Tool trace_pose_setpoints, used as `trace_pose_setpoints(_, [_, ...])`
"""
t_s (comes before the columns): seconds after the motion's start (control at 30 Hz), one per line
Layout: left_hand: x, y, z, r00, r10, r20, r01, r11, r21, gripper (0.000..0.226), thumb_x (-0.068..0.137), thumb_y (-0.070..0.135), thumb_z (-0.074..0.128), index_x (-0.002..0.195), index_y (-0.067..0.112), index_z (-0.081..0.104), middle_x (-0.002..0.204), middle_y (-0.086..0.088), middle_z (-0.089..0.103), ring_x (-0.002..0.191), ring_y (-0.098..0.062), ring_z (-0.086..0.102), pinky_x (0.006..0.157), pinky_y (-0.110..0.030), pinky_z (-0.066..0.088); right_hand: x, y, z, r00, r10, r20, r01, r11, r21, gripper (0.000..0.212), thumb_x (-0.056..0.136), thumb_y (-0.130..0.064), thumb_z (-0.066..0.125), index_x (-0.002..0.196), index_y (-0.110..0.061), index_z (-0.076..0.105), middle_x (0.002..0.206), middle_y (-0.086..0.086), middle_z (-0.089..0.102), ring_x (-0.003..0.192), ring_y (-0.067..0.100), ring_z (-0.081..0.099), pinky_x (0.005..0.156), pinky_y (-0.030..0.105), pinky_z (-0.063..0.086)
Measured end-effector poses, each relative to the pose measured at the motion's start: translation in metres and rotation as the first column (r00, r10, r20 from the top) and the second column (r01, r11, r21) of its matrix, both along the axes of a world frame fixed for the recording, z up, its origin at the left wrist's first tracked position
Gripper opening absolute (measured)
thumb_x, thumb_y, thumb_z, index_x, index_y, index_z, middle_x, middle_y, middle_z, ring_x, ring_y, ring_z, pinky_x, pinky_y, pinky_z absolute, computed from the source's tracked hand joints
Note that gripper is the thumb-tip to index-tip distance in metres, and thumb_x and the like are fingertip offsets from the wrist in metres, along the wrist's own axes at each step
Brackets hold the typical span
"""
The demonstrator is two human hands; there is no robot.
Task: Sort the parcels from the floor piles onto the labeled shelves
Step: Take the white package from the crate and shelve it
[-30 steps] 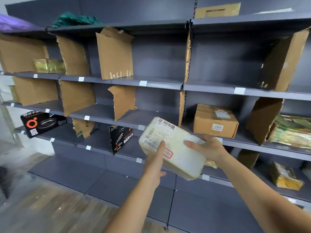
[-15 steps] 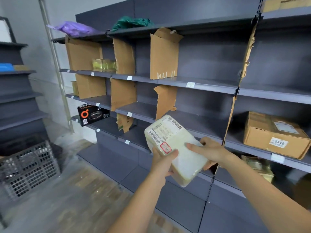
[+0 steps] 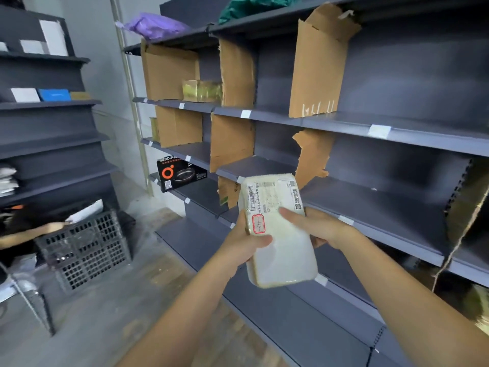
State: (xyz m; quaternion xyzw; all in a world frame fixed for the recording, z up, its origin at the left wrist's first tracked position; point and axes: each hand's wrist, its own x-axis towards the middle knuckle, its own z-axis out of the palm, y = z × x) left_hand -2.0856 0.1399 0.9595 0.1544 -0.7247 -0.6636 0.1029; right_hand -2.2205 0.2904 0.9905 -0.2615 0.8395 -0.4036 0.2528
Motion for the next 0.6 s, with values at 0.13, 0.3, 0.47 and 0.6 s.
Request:
trace_pose_setpoints(0.13, [-0.031, -0.047, 0.008, 0.996, -0.057, 0.073, 0.068, 0.985, -0.159, 0.08, 0.071, 0.019, 0.069, 0.137, 0.051, 0.038, 0.126, 0.021, 0.063, 0.121, -0.009, 0.056, 0.105, -0.043, 0.045, -0.029, -0.042, 0.004, 0.999, 0.016, 0.032, -0.013, 0.995, -0.095, 0.041, 0.088, -0.064, 0.054, 0.117, -0.036, 0.06, 0.092, -0.007, 0.075, 0.072, 0.01, 0.071, 0.058, 0.03, 0.057])
trace_pose_setpoints(0.3, [-0.061, -0.098, 0.017, 0.987, -0.119, 0.109, 0.139, 0.969, -0.206, 0.083, 0.075, 0.011, 0.07, 0.144, 0.044, 0.038, 0.129, 0.016, 0.063, 0.122, -0.01, 0.056, 0.108, -0.04, 0.042, -0.059, -0.078, 0.004, 0.989, -0.069, 0.134, 0.096, 0.974, -0.204, 0.048, 0.085, -0.058, 0.065, 0.119, -0.024, 0.063, 0.102, 0.0, 0.076, 0.089, 0.021, 0.073, 0.069, 0.044, 0.062])
trace_pose_setpoints(0.47, [-0.079, -0.131, 0.023, 0.975, -0.157, 0.155, 0.194, 0.945, -0.264, 0.082, 0.075, 0.011, 0.071, 0.142, 0.045, 0.038, 0.13, 0.014, 0.061, 0.122, -0.011, 0.055, 0.106, -0.038, 0.043, -0.075, -0.104, 0.004, 0.973, -0.148, 0.179, 0.2, 0.926, -0.321, 0.095, 0.08, -0.039, 0.078, 0.151, -0.037, 0.014, 0.12, -0.006, 0.065, 0.098, 0.02, 0.069, 0.055, 0.044, 0.059])
trace_pose_setpoints(0.6, [-0.087, -0.162, 0.028, 0.966, -0.186, 0.18, 0.24, 0.905, -0.35, 0.077, 0.084, 0.005, 0.067, 0.14, 0.048, 0.038, 0.131, 0.009, 0.057, 0.12, -0.012, 0.052, 0.092, -0.023, 0.044, -0.077, -0.122, 0.004, 0.97, -0.153, 0.191, 0.211, 0.918, -0.336, 0.081, 0.079, -0.03, 0.081, 0.143, -0.032, 0.03, 0.115, -0.004, 0.066, 0.094, 0.017, 0.071, 0.062, 0.045, 0.061])
